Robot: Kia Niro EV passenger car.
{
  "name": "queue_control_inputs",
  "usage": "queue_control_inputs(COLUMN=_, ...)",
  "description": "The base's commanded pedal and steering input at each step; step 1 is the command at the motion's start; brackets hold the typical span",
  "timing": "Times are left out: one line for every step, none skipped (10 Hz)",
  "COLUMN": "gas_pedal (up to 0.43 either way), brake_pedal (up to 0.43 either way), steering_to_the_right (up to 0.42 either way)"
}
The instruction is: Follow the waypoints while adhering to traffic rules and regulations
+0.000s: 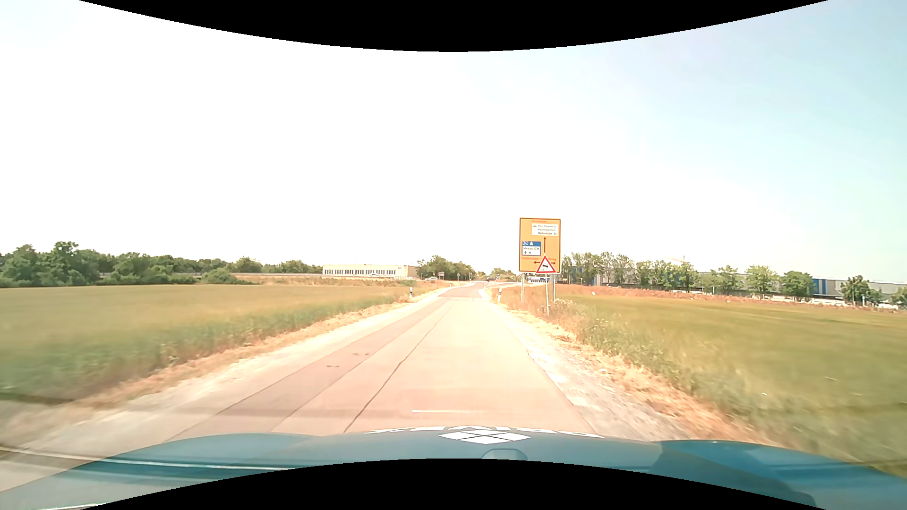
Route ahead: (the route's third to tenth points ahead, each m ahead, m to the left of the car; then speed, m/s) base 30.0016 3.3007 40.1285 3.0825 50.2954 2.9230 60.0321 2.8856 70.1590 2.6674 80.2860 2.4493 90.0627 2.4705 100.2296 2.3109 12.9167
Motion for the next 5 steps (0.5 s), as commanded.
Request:
queue_control_inputs(gas_pedal=0.000, brake_pedal=0.000, steering_to_the_right=-0.001)
queue_control_inputs(gas_pedal=0.000, brake_pedal=0.000, steering_to_the_right=0.000)
queue_control_inputs(gas_pedal=0.000, brake_pedal=0.000, steering_to_the_right=0.000)
queue_control_inputs(gas_pedal=0.000, brake_pedal=0.000, steering_to_the_right=-0.001)
queue_control_inputs(gas_pedal=0.000, brake_pedal=0.000, steering_to_the_right=0.000)
